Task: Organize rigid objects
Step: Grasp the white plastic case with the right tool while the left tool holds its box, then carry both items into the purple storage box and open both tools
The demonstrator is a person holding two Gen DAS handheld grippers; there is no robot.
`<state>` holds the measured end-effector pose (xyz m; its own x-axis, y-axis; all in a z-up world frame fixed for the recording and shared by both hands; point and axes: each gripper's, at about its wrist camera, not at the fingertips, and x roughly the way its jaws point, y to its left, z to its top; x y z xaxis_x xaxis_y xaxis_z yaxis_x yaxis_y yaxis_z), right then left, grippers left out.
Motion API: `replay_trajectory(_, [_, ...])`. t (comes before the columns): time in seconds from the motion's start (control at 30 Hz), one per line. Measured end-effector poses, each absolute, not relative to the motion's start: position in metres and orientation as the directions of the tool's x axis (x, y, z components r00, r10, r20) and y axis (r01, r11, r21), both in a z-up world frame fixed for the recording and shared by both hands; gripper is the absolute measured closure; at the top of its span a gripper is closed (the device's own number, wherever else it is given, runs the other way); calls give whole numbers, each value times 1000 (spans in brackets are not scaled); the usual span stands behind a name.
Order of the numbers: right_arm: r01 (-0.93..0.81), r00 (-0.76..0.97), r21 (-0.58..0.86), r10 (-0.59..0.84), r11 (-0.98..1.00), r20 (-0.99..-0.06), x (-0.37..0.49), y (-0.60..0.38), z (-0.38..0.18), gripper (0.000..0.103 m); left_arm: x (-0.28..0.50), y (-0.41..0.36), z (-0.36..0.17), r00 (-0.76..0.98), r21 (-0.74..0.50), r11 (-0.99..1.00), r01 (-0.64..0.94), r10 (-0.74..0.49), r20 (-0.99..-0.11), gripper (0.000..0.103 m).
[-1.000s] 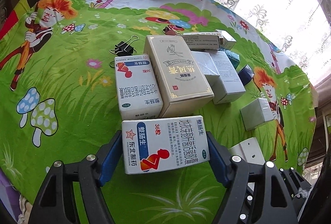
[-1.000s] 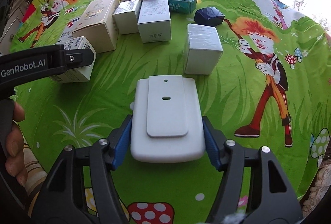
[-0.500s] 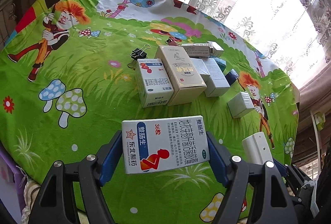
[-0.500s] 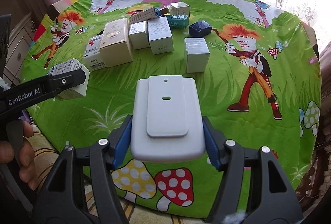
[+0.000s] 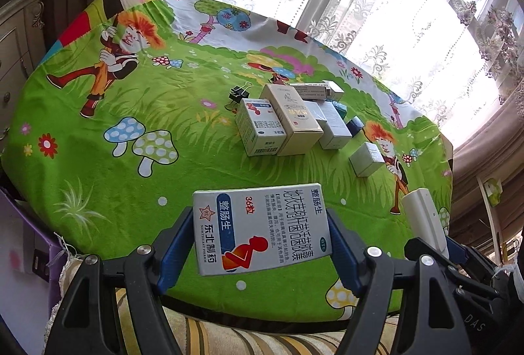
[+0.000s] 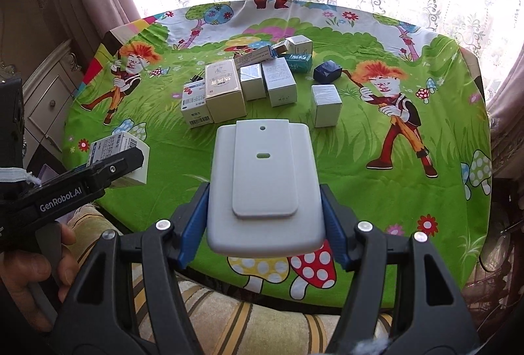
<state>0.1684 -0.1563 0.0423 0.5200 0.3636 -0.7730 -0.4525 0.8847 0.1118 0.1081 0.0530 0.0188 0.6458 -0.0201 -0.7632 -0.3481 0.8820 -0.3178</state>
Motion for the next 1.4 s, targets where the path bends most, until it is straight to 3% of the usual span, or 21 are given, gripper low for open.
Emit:
replay_trajectory(0.7, [-582,492,109,456,806,-741,96,-100,82,36,16,107,42,694,-340,848,-407,45,-719,27])
replay_trajectory(1.4, [-757,365,112,559,644,-745,27,-14,92,36,-90,215,52,669,-334,731,-595,219,-710,27])
